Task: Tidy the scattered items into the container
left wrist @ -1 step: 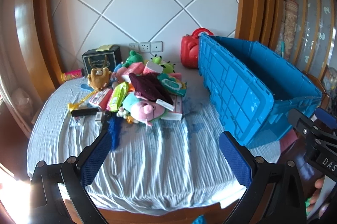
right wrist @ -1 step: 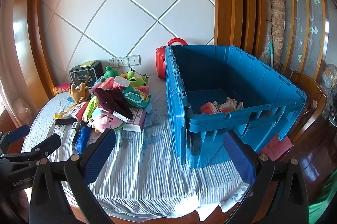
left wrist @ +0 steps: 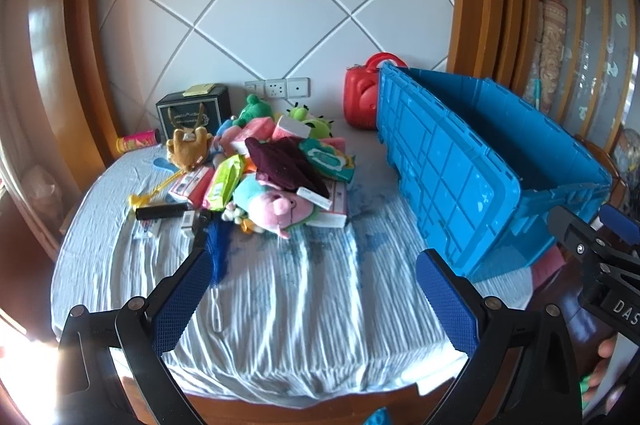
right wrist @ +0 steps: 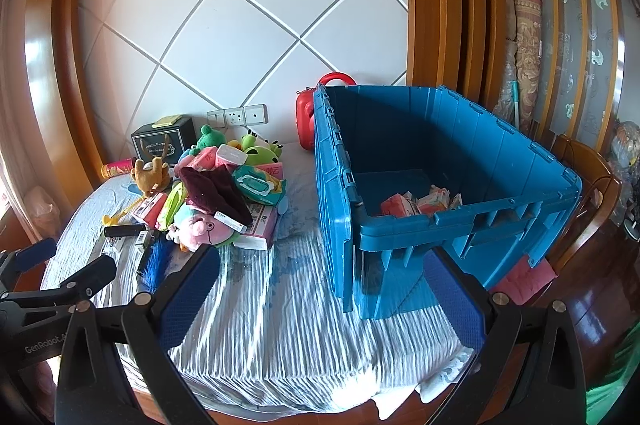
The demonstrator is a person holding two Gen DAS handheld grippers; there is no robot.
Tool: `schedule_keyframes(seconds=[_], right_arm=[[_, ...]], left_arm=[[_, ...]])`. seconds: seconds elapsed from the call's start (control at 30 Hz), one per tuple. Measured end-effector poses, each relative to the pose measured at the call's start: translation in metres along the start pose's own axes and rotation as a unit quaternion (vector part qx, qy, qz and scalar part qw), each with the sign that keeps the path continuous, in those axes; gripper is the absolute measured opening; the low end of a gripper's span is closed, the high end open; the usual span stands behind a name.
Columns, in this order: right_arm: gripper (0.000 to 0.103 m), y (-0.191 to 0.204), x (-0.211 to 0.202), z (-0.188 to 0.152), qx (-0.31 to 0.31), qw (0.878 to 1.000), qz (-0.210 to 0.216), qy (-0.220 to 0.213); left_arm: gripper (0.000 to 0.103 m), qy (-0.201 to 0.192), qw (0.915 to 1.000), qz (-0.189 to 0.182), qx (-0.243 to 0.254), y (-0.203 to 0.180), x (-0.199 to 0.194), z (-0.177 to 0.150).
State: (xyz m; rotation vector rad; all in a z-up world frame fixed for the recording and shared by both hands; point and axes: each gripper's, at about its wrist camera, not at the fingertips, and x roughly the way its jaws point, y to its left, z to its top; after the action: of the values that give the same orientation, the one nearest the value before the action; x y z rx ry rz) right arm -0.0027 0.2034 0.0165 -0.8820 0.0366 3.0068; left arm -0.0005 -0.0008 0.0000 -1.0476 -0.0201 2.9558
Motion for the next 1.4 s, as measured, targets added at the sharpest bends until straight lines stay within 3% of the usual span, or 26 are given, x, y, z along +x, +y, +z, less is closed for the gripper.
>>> schedule_keyframes(seconds=[1.4], right_arm=[[0.103, -0.001, -0.003, -0.005, 0.002, 1.0, 0.001, 0.002]], left_arm=[[0.103, -0.005, 1.0, -0.001, 0.005, 0.006, -0.002, -0.003]])
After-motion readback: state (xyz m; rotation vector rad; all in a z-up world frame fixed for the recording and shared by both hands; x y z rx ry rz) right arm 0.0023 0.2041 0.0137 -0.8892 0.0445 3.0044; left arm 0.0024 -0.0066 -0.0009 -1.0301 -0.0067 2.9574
